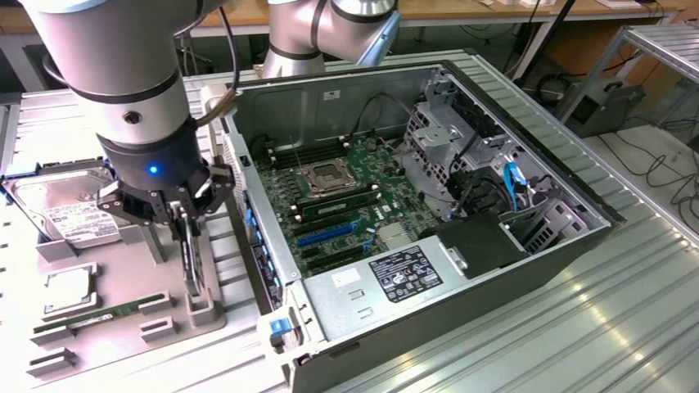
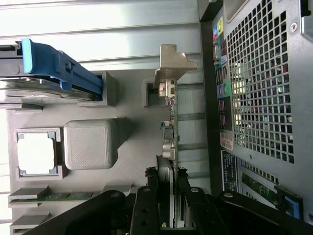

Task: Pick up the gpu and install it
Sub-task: 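Pick up the gpu and move the gpu toward the slot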

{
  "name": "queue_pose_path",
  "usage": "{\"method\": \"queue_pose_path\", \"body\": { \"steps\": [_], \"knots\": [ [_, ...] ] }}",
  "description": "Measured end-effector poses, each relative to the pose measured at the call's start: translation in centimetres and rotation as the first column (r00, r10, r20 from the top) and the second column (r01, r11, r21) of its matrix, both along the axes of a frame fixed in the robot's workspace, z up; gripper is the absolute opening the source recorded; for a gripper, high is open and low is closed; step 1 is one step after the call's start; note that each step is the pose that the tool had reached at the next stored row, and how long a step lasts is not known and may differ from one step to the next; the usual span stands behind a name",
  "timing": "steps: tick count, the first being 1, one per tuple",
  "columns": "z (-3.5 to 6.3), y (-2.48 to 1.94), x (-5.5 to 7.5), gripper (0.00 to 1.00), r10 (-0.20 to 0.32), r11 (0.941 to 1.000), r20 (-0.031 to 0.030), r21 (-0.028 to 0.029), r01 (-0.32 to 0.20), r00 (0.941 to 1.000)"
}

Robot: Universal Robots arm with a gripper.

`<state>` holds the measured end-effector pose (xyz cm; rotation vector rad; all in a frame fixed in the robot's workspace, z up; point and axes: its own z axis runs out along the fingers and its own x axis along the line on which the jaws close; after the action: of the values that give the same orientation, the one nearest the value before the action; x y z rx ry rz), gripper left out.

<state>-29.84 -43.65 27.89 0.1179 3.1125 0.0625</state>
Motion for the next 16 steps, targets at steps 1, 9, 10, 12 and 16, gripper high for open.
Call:
{"method": "queue_pose_path", "body": {
  "steps": [1,9,10,12,16],
  "knots": [
    [0.06,0.0,0.0,0.26,0.0,1.0,0.0,0.0,0.0,1.0],
    [0.45,0.0,0.0,0.26,0.0,1.0,0.0001,0.0,0.0,1.0],
    [0.47,0.01,0.0,0.26,0.0,1.0,0.0002,0.0002,0.0,1.0],
    [0.51,0.01,0.0,0.26,0.0,1.0,0.0001,0.0002,0.0,1.0],
    [0.66,0.0,0.0,0.26,0.0,1.0,0.0001,0.0,0.0,1.0]
  ]
}}
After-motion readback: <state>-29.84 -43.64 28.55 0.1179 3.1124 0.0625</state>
